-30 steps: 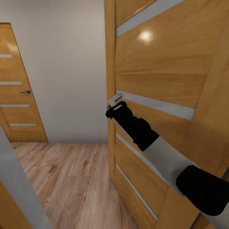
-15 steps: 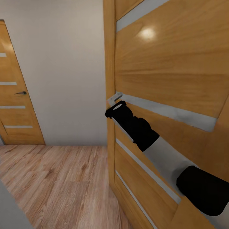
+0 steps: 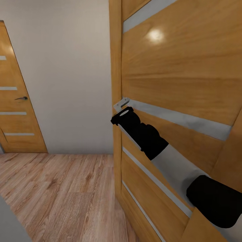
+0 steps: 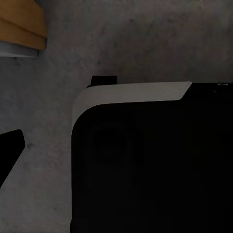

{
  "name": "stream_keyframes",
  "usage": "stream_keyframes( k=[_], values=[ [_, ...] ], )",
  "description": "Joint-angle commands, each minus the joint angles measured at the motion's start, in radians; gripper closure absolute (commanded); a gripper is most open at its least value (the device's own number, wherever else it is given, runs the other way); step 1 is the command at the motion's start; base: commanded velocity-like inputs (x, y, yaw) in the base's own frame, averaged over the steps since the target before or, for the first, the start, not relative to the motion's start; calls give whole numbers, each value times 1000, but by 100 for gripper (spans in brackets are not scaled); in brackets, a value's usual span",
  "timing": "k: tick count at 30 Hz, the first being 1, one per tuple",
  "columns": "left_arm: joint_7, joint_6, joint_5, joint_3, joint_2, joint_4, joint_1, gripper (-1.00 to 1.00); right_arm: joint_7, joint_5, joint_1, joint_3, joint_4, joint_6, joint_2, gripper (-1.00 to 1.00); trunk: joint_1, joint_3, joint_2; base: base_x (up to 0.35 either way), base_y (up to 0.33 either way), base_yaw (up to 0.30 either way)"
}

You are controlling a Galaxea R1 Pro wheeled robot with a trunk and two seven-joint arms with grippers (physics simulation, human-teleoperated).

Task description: Move the two storage containers from the living room to the garage. In the garage, place one container on the floor and stack the other container on top of it (either order is fine).

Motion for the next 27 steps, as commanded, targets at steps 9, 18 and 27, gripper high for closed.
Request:
stream_keyframes(
  k=[9,18,27],
  values=[
    [0,-4,1,0,0,0,0,-100,-10,-15,-2,1,6,3,0,-100,0,-1,-1,0,0,0],
    [0,-4,2,0,0,0,0,-100,-10,-58,-2,1,7,4,0,-100,0,-1,-1,0,0,0],
    [0,-5,2,0,0,0,0,-100,-9,-59,-2,1,24,8,0,-100,0,-1,-1,0,0,0]
  ],
)
